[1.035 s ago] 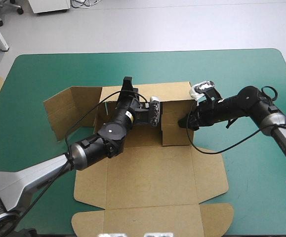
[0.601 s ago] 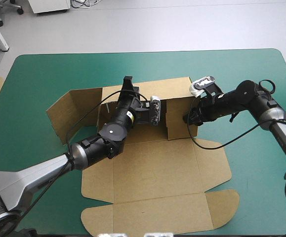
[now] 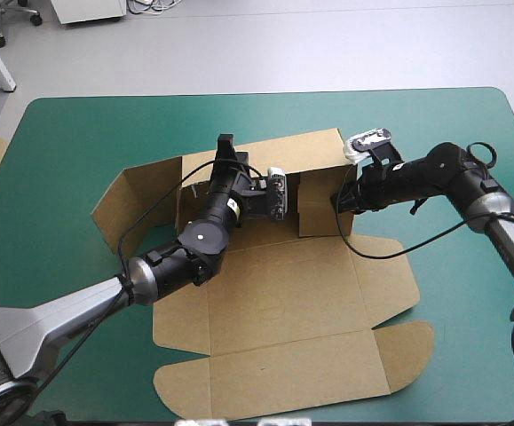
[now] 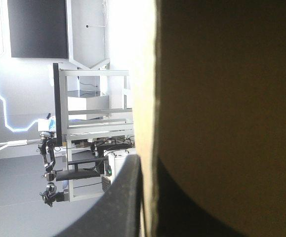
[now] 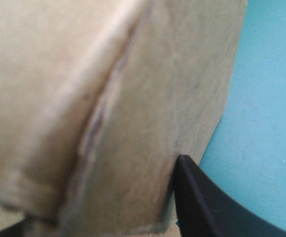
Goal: Fold the box
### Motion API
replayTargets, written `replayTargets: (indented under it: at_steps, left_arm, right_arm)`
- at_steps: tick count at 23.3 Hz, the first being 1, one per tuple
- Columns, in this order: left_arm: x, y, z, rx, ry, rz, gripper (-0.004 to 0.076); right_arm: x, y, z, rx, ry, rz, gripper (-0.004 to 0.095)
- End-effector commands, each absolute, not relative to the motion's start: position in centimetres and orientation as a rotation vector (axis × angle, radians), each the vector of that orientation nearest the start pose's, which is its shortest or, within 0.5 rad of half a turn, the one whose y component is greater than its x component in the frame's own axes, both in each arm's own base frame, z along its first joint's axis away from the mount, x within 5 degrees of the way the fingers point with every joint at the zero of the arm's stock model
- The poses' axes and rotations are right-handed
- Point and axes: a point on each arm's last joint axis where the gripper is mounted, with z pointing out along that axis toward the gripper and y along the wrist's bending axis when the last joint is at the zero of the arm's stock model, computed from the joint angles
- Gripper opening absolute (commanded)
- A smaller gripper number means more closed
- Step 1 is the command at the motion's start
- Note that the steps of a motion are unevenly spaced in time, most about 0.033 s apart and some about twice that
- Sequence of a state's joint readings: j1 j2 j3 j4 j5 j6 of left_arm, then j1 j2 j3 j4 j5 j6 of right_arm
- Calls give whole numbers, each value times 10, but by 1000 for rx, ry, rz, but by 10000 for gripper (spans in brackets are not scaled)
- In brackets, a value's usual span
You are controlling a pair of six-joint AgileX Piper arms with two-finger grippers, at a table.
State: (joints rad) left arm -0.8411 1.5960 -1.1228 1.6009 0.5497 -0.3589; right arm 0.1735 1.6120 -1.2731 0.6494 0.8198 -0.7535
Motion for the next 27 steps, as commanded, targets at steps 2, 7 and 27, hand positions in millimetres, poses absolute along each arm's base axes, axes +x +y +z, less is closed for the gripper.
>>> replayTargets:
  at_steps: [2, 7, 27]
  left_arm:
    - [267, -237, 327, 1438, 1212, 759, -10]
    - [268, -237, 327, 1437, 1214, 761, -10]
    - [268, -236, 328, 1426, 1226, 774, -10]
  right_arm:
    - [333, 100, 324, -649, 2251, 569, 124]
    - [325, 98, 322, -743, 2297, 537, 538]
    - [229, 30, 327, -526, 2236, 441, 512]
